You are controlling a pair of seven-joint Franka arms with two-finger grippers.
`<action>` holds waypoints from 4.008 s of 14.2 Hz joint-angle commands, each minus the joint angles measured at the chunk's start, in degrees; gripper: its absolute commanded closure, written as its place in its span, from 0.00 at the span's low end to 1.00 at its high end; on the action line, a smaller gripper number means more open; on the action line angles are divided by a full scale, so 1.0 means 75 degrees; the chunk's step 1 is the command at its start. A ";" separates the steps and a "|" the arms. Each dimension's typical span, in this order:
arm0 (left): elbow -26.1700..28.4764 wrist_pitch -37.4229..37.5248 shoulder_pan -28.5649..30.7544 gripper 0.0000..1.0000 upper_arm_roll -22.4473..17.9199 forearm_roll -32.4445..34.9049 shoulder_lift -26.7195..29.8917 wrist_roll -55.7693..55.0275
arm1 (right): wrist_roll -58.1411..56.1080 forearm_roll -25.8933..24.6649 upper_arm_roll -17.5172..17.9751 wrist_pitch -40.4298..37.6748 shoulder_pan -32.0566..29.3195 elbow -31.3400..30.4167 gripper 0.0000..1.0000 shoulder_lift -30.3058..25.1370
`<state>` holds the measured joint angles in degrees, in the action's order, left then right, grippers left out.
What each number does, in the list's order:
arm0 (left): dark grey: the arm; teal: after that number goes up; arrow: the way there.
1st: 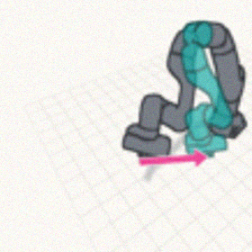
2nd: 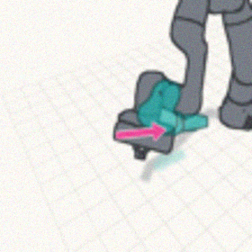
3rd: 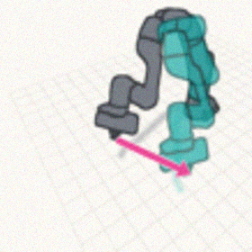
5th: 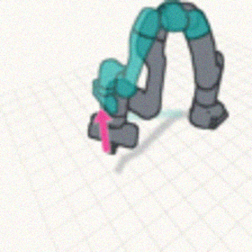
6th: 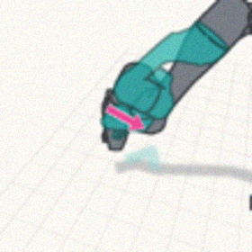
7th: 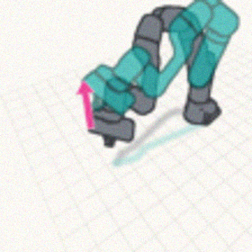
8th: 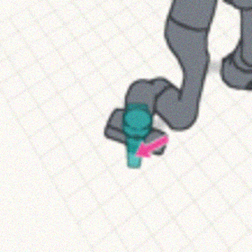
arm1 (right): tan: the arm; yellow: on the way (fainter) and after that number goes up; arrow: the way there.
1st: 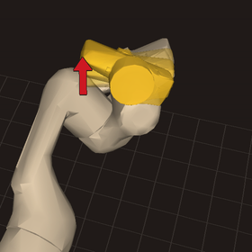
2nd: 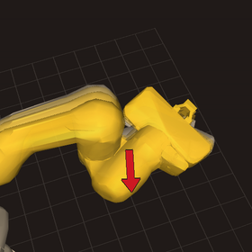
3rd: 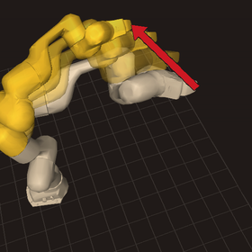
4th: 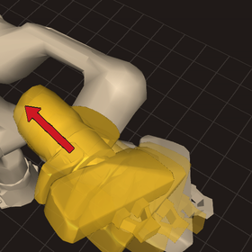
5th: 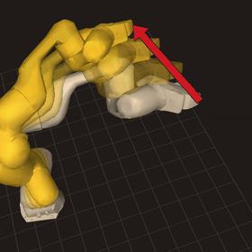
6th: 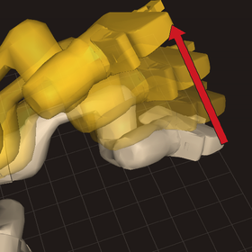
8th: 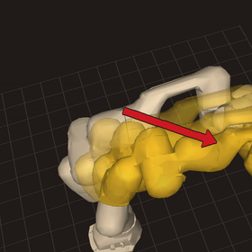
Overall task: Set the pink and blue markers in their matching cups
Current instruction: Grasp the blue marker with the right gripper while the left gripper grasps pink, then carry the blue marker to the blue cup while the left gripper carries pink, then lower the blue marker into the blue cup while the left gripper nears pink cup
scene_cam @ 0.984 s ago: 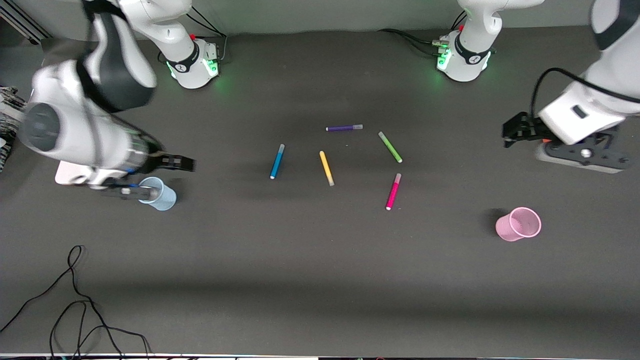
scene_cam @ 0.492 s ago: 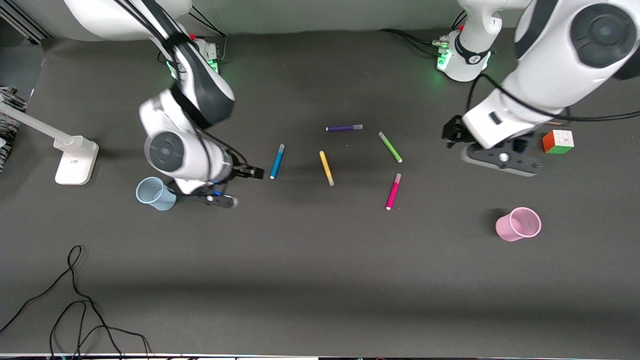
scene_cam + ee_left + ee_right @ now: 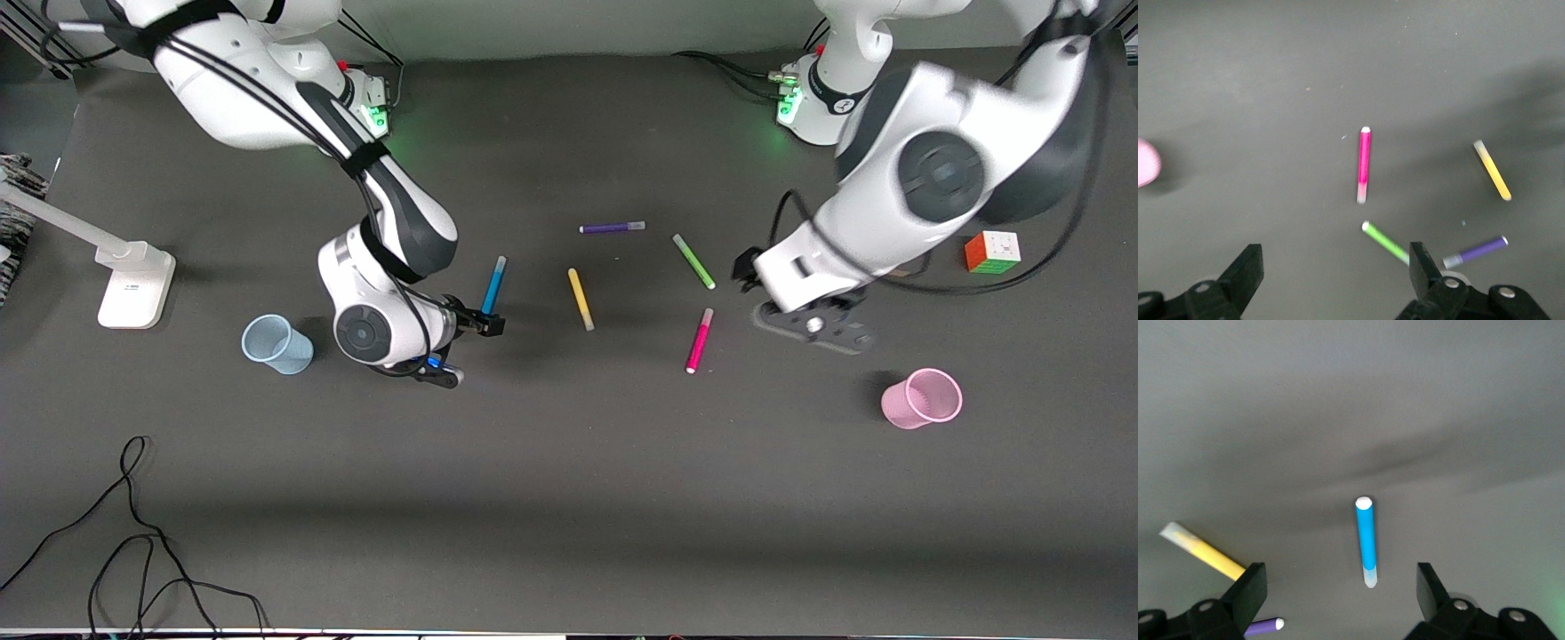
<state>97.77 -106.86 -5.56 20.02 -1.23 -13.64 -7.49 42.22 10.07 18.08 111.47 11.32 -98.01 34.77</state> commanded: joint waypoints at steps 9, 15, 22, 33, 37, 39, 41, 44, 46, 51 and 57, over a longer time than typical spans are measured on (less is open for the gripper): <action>0.2221 -0.4242 -0.0606 0.02 -0.0080 0.2188 -0.1800 -0.1858 | 0.0195 0.0111 0.0074 0.1765 0.0366 -0.1393 0.32 0.0122; 0.3229 -0.5286 -0.0782 0.02 -0.0092 0.2332 -0.2001 -0.1908 | 0.0148 0.0029 0.0062 0.2152 0.0343 -0.1404 0.53 0.0332; 0.3241 -0.5017 -0.0771 0.55 -0.0080 0.2332 -0.1896 -0.2457 | 0.0089 0.0029 0.0015 0.2176 0.0284 -0.1428 1.00 0.0309; 0.2447 -0.3663 -0.0677 1.00 -0.0057 0.2216 -0.1570 -0.2693 | -0.1770 -0.0636 -0.1575 0.0500 0.0062 -0.1556 1.00 -0.3087; 0.1099 -0.1261 -0.0175 1.00 -0.0068 0.1093 -0.0715 -0.1982 | -0.3245 -0.2325 -0.2584 0.0814 0.0062 -0.1650 1.00 -0.3768; 0.0781 -0.0101 0.0643 1.00 -0.0068 0.0390 -0.0094 -0.0987 | -0.4592 -0.2338 -0.3368 0.1876 0.0062 -0.2384 1.00 -0.4119; 0.0675 0.0710 0.1486 1.00 -0.0103 0.0013 0.0527 -0.0131 | -0.5508 -0.2338 -0.4024 0.3398 0.0062 -0.3508 1.00 -0.4424; 0.0675 0.1333 0.3056 1.00 -0.0127 0.0035 0.0962 0.1484 | -0.6145 -0.2327 -0.4438 0.5220 0.0062 -0.4450 1.00 -0.4367; 0.0686 0.1486 0.3925 1.00 -0.0162 0.0117 0.1010 0.2796 | -0.6098 -0.2303 -0.4426 0.5455 0.0073 -0.4475 1.00 -0.4250; 0.0500 0.1557 0.4175 1.00 -0.0150 0.0854 0.0368 0.3226 | -0.6051 -0.2280 -0.4426 0.6359 0.0073 -0.5165 1.00 -0.4120; -0.3526 0.5021 0.2725 1.00 -0.0162 0.2434 -0.3120 0.1832 | -0.6075 -0.2280 -0.4438 0.6442 0.0073 -0.5365 0.18 -0.4097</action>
<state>86.05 -78.57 20.54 19.04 11.92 -24.54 10.72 -3.14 -6.24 -14.99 158.85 11.70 -137.50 4.68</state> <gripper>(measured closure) 0.824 0.806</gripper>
